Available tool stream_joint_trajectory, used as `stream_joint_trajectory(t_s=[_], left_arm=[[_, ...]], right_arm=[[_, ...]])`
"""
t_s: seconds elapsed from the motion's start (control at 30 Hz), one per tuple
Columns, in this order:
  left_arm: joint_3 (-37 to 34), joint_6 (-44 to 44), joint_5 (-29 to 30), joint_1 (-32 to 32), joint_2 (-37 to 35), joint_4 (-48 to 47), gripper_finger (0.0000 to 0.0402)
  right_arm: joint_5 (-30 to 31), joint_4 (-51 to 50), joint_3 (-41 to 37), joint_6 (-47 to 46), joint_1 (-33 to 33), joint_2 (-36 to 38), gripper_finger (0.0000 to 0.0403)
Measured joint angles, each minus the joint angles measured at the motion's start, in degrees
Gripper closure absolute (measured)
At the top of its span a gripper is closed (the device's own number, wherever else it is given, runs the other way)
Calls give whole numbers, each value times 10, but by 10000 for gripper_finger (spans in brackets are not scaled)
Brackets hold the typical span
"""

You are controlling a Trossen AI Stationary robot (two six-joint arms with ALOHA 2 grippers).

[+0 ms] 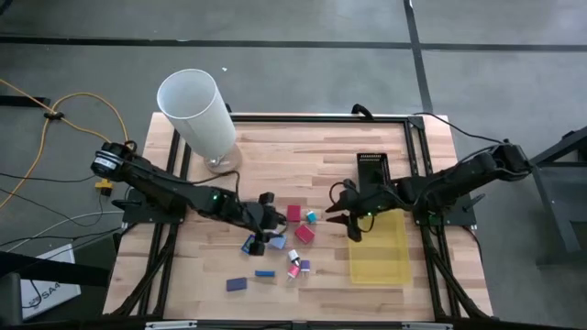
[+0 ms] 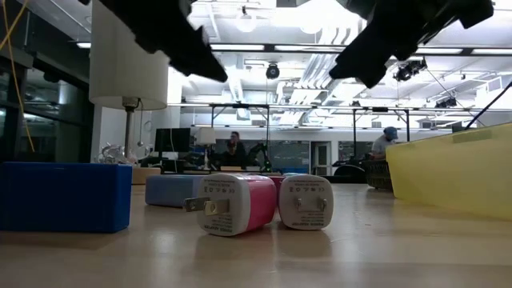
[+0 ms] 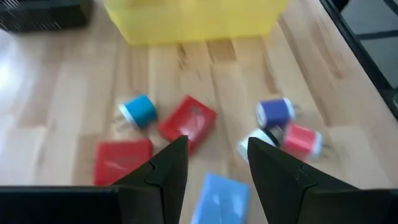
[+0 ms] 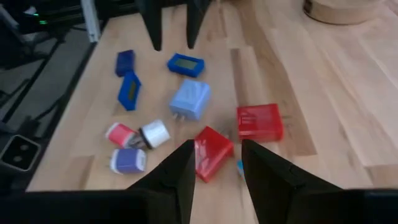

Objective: Pick & Place Office items
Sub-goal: Put bottom right blue digital clock into the black bin

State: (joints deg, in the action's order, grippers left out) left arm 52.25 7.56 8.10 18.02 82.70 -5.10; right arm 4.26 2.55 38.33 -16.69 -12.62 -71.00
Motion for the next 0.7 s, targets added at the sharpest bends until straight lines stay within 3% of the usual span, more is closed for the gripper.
stream_joint_trajectory(t_s=[0.4,0.7], left_arm=[[0,87,-21,90,0,-41,240],[0,166,-4,152,15,-61,240]], right_arm=[[3,8,0,-15,-20,0,285],[1,8,0,-16,-20,0,285]])
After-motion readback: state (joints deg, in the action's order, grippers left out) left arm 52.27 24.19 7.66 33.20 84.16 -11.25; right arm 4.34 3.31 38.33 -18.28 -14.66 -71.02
